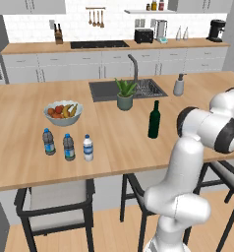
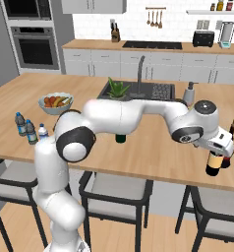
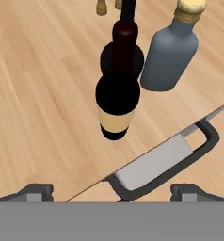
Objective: Move the plastic bottles in the middle to the plastics group, and the glass bottles in the middle to the glass group.
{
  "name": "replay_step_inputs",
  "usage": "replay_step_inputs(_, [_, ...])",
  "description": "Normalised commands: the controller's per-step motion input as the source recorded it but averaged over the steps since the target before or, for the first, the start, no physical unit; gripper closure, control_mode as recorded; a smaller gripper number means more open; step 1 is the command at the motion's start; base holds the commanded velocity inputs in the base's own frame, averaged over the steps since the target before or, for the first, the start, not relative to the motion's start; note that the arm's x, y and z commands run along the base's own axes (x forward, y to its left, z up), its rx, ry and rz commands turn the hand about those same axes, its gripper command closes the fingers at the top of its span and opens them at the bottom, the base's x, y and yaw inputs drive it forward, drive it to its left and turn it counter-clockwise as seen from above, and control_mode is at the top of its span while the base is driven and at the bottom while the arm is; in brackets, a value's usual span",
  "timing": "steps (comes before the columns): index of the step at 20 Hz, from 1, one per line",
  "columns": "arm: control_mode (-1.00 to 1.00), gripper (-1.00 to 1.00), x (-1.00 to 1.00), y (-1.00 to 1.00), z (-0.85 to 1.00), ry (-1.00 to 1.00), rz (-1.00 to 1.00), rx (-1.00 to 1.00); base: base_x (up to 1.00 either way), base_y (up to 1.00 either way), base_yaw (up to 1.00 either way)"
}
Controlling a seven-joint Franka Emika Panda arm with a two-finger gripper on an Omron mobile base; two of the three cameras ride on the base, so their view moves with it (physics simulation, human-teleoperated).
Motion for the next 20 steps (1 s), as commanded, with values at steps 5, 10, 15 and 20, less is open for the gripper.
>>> replay_step_inputs(5, [-1.0, -1.0, -0.35, 0.73, 0.12, 0.0, 0.0, -0.01, 0.0, 0.0, 0.0])
replay_step_inputs(10, [-1.0, -1.0, -0.18, 0.61, 0.02, 0.0, 0.02, 0.0, 0.0, 0.0, 0.0])
replay_step_inputs(15, [-1.0, -1.0, -0.12, 0.57, 0.0, 0.0, 0.04, 0.0, 0.0, 0.0, 0.0])
replay_step_inputs(20, [-1.0, -1.0, -0.09, 0.54, 0.0, 0.0, 0.05, 0.0, 0.0, 0.0, 0.0])
